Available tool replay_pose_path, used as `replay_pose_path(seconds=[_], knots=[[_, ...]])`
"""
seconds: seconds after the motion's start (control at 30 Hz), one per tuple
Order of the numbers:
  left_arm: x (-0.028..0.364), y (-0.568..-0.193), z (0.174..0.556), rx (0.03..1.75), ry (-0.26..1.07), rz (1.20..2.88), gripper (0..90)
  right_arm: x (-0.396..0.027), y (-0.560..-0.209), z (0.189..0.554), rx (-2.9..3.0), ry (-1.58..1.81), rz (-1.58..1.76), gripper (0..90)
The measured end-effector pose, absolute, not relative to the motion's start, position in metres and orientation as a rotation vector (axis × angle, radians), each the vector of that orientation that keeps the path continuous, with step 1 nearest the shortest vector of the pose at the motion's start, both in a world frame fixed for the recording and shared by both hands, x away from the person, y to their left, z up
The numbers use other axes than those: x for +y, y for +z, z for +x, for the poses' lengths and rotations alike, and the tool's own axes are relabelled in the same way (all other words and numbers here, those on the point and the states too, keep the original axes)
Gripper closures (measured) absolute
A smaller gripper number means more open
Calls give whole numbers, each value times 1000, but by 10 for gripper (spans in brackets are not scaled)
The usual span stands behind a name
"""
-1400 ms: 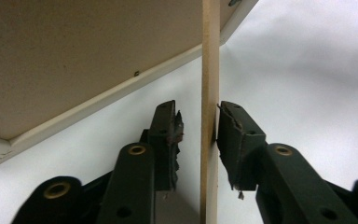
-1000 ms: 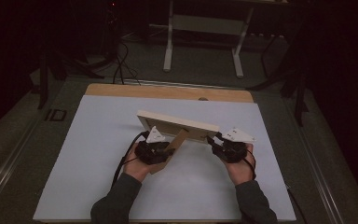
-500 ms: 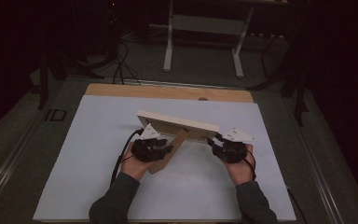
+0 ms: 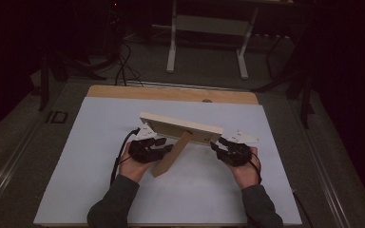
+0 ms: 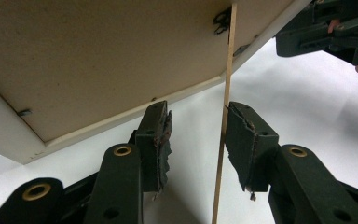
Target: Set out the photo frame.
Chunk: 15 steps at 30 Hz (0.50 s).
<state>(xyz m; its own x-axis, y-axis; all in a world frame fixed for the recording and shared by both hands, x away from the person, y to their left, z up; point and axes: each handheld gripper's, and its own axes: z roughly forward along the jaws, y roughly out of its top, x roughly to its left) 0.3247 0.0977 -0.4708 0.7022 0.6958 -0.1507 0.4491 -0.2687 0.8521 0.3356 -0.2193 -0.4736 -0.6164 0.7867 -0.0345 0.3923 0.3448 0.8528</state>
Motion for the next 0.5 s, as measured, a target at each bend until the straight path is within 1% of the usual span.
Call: replay_pose_path(seconds=[0.3,0.5], knots=[[103,-465,325,907,303,1877,595,-223,-475,335,2244,1165,1020,561],[110,-460,328,929,295,1848,595,-226,-474,337,2301,1134,1010,562]])
